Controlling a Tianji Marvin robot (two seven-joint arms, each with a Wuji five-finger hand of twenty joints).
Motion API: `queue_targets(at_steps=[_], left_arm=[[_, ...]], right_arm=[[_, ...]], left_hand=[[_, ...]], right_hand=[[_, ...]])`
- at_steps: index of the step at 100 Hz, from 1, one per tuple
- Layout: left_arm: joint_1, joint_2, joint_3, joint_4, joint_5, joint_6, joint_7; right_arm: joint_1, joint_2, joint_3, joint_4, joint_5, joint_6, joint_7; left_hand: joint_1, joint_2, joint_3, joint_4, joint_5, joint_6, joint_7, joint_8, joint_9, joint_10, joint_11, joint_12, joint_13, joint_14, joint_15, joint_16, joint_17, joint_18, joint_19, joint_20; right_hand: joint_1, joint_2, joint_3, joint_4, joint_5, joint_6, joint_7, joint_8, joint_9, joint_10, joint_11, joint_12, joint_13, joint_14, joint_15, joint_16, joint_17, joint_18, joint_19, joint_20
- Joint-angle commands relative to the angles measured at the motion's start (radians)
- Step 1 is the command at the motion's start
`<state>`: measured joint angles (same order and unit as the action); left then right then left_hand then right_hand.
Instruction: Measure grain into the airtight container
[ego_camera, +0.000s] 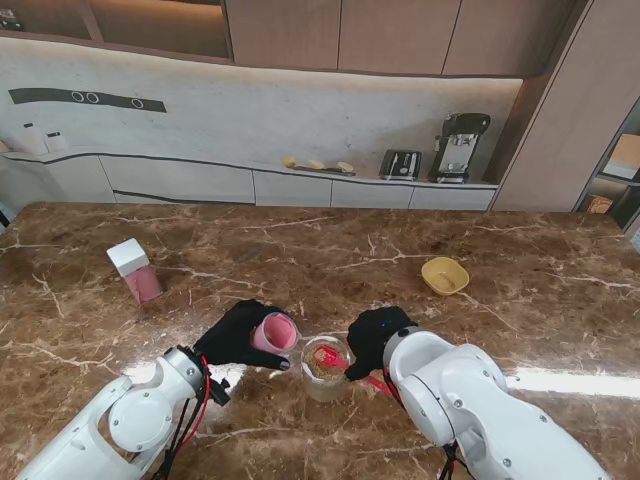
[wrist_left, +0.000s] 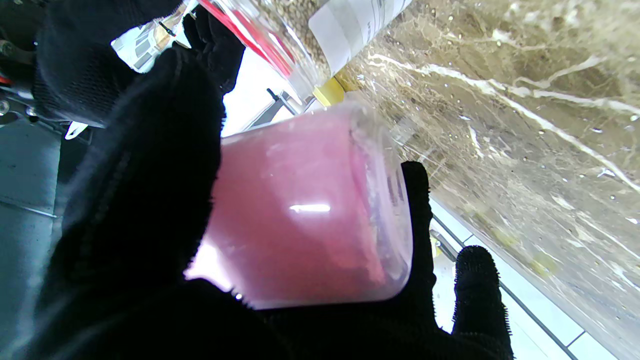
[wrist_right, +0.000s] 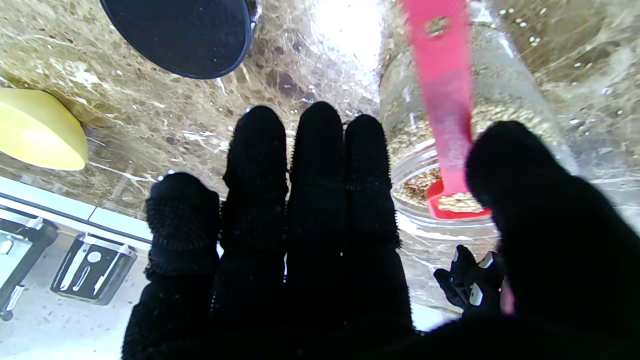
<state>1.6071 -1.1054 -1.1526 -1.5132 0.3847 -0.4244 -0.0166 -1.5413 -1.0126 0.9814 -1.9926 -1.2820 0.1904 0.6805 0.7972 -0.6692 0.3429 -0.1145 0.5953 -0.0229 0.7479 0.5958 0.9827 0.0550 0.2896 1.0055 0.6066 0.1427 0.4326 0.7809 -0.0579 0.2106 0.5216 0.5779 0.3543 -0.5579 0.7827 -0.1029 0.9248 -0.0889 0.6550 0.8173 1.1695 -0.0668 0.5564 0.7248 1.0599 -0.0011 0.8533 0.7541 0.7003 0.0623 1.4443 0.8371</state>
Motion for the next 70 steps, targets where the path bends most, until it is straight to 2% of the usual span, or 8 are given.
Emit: queue_targets(at_steps=[1,5,21,33,41,52,64,70], left_arm=[[0.004,-0.003,0.002,0.004,0.003,0.0,0.004],[0.004,-0.003,0.002,0.004,0.003,-0.001,0.004],[0.004,-0.003,0.002,0.006,0.004,-0.001,0.006],[0.005,-0.004,0.001,0.005,0.004,0.0,0.008],[0.005,-0.004,0.001,0.005,0.004,-0.001,0.008],[0.004,-0.004,0.001,0.006,0.005,-0.003,0.009],[0.003,-0.004,0.001,0.007,0.005,-0.004,0.01],[0.003,-0.005,0.002,0.007,0.005,-0.004,0.012]], right_arm=[[-0.003,0.002,-0.003,0.007,0.011,-0.003,0.014],[-0.002,0.002,-0.005,0.008,0.011,-0.005,0.013],[-0.001,0.003,-0.01,0.011,0.025,0.0,0.008],[-0.003,0.002,-0.01,0.015,0.026,-0.007,-0.013],[-0.009,0.001,-0.005,0.014,0.036,-0.007,-0.039],[-0.017,0.0,0.008,0.001,0.041,-0.01,-0.043],[-0.021,0.001,0.019,-0.013,0.032,-0.025,-0.027],[-0.021,0.0,0.021,-0.012,0.028,-0.03,-0.03]], left_hand=[[0.115,0.203,0.249,-0.029,0.183,-0.27,0.142,0.022,0.102,-0.098,0.021,0.018,-0.02,-0.018,-0.026,-0.005,-0.018,-0.003,-0.027,0.004],[0.115,0.203,0.25,-0.029,0.183,-0.269,0.142,0.023,0.102,-0.098,0.021,0.018,-0.02,-0.018,-0.026,-0.005,-0.019,-0.002,-0.027,0.004],[0.114,0.203,0.251,-0.029,0.182,-0.268,0.142,0.023,0.103,-0.099,0.021,0.018,-0.02,-0.018,-0.026,-0.005,-0.018,-0.002,-0.025,0.005],[0.113,0.203,0.251,-0.03,0.182,-0.27,0.142,0.024,0.103,-0.1,0.021,0.019,-0.019,-0.019,-0.026,-0.005,-0.018,-0.003,-0.025,0.005],[0.113,0.203,0.252,-0.03,0.183,-0.271,0.142,0.024,0.102,-0.101,0.021,0.019,-0.018,-0.019,-0.026,-0.005,-0.018,-0.003,-0.025,0.005],[0.113,0.204,0.252,-0.03,0.181,-0.269,0.141,0.023,0.102,-0.101,0.021,0.019,-0.02,-0.019,-0.027,-0.005,-0.018,-0.003,-0.024,0.005],[0.114,0.204,0.252,-0.03,0.181,-0.268,0.141,0.022,0.101,-0.101,0.021,0.019,-0.02,-0.02,-0.027,-0.005,-0.018,-0.004,-0.024,0.005],[0.114,0.204,0.252,-0.03,0.18,-0.268,0.141,0.022,0.1,-0.1,0.02,0.018,-0.02,-0.02,-0.026,-0.005,-0.018,-0.004,-0.024,0.005]], right_hand=[[0.027,-0.043,0.055,-0.049,0.015,-0.016,0.036,-0.024,0.028,-0.004,0.013,0.018,0.032,-0.004,0.027,0.018,0.009,0.004,0.046,-0.022],[0.029,-0.055,0.085,-0.07,0.008,-0.019,0.066,-0.057,0.032,-0.003,0.012,0.022,0.033,-0.005,0.031,0.019,0.009,0.005,0.048,-0.026],[0.029,-0.068,0.113,-0.074,0.002,-0.013,0.067,-0.098,0.029,0.003,0.004,0.022,0.023,-0.003,0.032,0.021,-0.004,0.005,0.042,-0.028],[0.083,-0.076,0.186,-0.127,-0.029,-0.056,0.233,-0.213,0.057,-0.009,0.015,0.029,0.039,-0.009,0.038,0.022,-0.003,0.014,0.041,-0.024],[0.093,-0.065,0.202,-0.151,-0.018,-0.082,0.284,-0.245,0.081,-0.016,0.024,0.03,0.054,-0.012,0.045,0.023,0.002,0.019,0.044,-0.023],[0.097,-0.06,0.224,-0.186,-0.023,-0.102,0.302,-0.238,0.08,-0.029,0.023,0.033,0.052,-0.024,0.032,0.016,-0.006,0.017,0.031,-0.028],[0.112,-0.043,0.224,-0.188,-0.036,-0.133,0.297,-0.18,0.063,-0.053,-0.014,0.045,0.057,-0.043,-0.054,-0.025,-0.008,0.018,-0.025,-0.055],[0.12,-0.041,0.235,-0.188,-0.042,-0.144,0.287,-0.138,0.073,-0.044,-0.052,0.017,0.093,-0.035,-0.118,-0.064,0.028,0.035,-0.059,-0.086]])
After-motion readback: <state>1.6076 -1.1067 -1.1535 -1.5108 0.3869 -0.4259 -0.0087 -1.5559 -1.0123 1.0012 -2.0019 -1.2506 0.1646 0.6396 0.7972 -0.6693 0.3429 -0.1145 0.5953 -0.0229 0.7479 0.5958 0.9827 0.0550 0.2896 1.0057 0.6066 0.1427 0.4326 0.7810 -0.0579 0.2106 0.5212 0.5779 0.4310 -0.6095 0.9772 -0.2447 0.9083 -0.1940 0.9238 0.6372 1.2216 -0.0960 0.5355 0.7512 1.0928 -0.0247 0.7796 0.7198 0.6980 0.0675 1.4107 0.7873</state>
